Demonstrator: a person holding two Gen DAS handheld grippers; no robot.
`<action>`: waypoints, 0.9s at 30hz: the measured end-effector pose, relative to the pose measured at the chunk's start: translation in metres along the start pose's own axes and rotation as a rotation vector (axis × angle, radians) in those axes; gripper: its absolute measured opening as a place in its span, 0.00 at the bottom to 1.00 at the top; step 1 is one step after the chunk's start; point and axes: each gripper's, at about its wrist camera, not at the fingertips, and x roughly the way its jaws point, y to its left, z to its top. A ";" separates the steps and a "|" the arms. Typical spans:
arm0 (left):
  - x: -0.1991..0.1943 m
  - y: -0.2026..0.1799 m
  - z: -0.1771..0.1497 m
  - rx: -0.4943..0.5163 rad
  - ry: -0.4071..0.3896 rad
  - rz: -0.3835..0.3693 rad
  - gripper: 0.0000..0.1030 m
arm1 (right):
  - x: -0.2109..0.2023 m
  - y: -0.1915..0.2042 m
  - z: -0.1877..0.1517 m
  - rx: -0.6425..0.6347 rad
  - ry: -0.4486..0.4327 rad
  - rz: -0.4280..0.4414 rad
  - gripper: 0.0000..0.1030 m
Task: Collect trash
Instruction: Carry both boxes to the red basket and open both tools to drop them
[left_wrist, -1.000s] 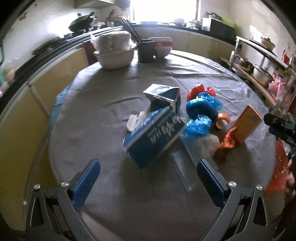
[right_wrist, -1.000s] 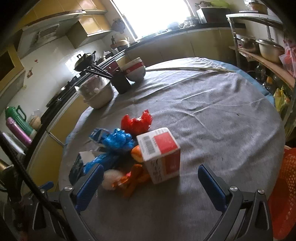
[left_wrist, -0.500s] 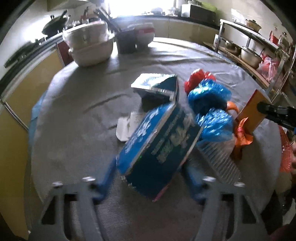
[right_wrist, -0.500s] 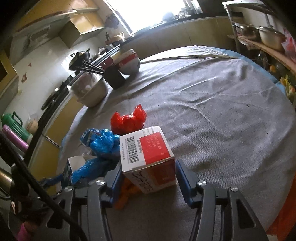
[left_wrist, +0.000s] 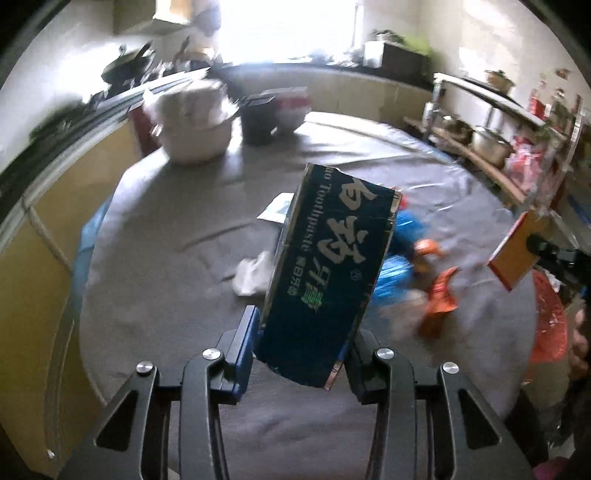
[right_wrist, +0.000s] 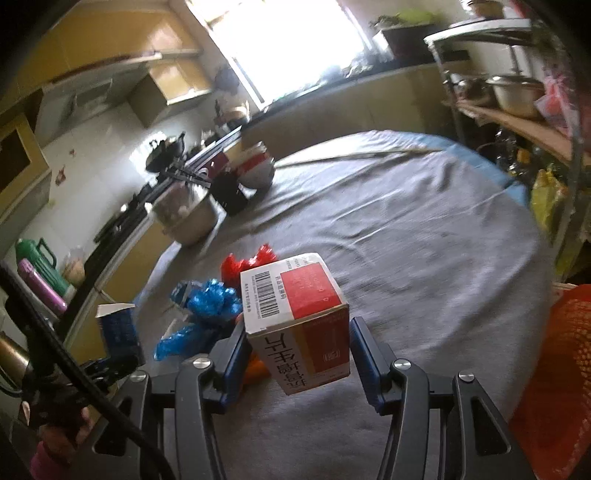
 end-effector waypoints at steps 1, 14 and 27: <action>-0.005 -0.009 0.003 0.017 -0.013 -0.014 0.43 | -0.007 -0.006 0.000 0.006 -0.016 -0.004 0.54; 0.001 -0.234 0.019 0.384 0.066 -0.389 0.43 | -0.110 -0.153 -0.018 0.253 -0.136 -0.249 0.54; 0.053 -0.393 0.012 0.560 0.247 -0.523 0.44 | -0.167 -0.243 -0.055 0.464 -0.155 -0.335 0.56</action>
